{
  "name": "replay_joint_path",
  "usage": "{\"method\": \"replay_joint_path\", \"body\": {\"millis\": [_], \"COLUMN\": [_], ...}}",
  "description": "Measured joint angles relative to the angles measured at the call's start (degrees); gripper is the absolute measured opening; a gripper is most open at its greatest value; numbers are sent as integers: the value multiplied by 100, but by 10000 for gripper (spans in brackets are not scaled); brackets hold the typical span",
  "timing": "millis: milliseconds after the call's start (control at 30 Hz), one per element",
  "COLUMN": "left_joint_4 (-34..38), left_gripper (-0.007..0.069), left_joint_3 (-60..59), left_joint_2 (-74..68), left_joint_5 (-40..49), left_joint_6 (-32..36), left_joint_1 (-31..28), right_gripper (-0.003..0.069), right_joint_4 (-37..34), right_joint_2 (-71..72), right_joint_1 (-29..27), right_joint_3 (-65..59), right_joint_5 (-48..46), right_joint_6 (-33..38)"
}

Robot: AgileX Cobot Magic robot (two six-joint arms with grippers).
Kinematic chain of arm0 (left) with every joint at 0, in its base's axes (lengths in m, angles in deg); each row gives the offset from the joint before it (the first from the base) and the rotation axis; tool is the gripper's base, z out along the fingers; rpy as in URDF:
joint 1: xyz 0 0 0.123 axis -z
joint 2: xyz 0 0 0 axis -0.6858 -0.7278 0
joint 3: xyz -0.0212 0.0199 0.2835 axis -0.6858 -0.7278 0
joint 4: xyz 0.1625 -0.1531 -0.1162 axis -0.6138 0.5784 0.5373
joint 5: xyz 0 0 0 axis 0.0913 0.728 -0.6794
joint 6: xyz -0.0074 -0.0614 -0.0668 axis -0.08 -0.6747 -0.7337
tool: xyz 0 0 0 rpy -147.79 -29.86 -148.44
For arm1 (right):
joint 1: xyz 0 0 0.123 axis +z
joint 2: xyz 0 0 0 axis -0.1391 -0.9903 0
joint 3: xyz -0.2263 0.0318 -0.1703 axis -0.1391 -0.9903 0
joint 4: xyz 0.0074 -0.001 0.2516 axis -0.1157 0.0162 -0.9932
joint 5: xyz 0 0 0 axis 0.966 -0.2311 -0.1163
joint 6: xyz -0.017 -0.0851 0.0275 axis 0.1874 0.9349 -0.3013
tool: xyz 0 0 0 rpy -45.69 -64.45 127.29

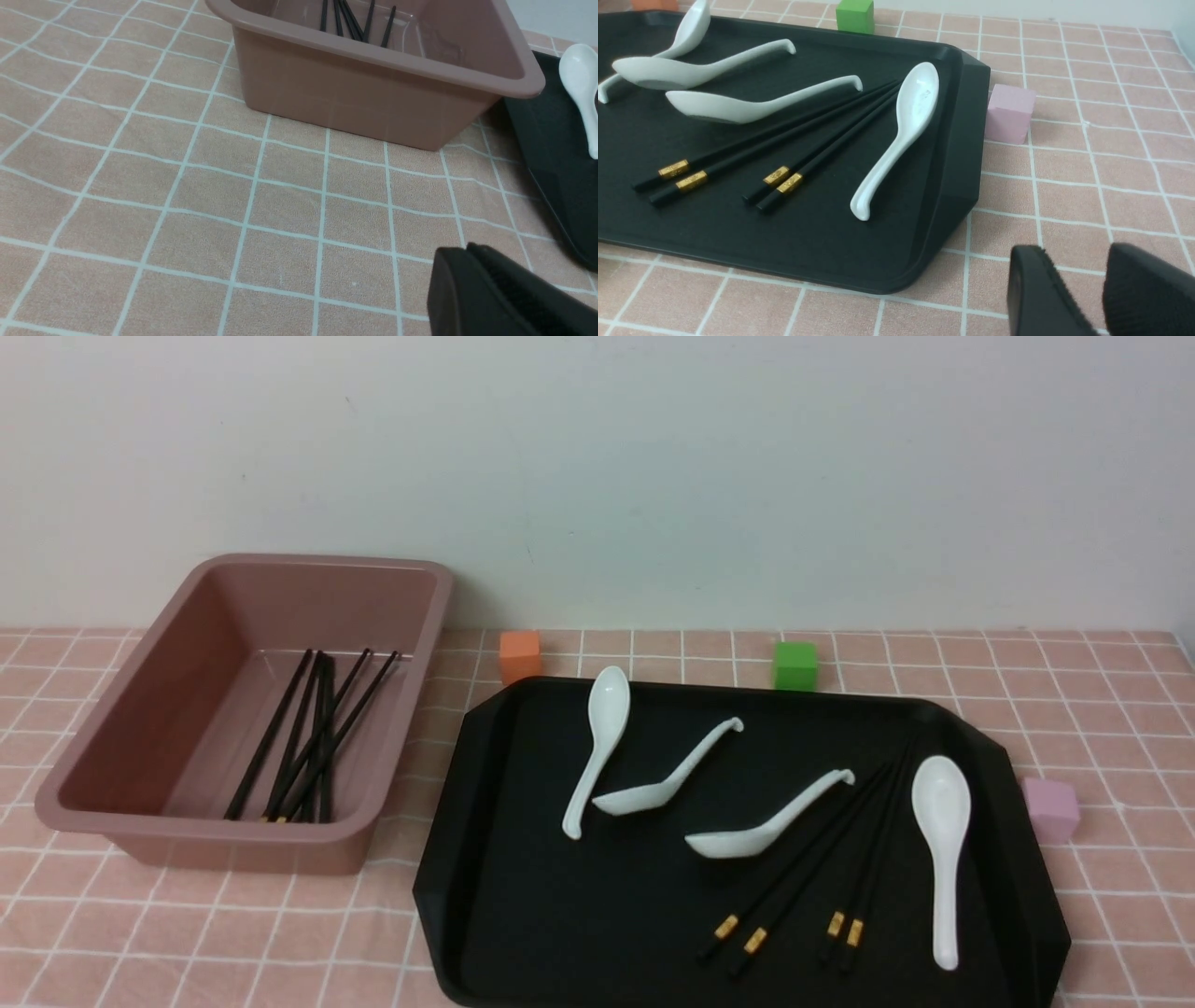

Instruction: On pink tablecloth take chopsticks from black tray and put them in box.

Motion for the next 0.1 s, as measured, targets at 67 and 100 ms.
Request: {"method": "replay_joint_path", "body": {"millis": [67,100], "left_joint_4": [0,0], "left_gripper": [23,27], "left_joint_3": [0,0], "left_joint_2": [0,0], "left_joint_5": [0,0], "left_joint_6": [0,0], "left_joint_1": [0,0], "right_gripper": [240,240], "right_joint_4": [0,0], "right_joint_2": [0,0], "right_joint_1": [0,0], "right_joint_3": [0,0], "right_joint_5": [0,0], "right_joint_6": [0,0]}}
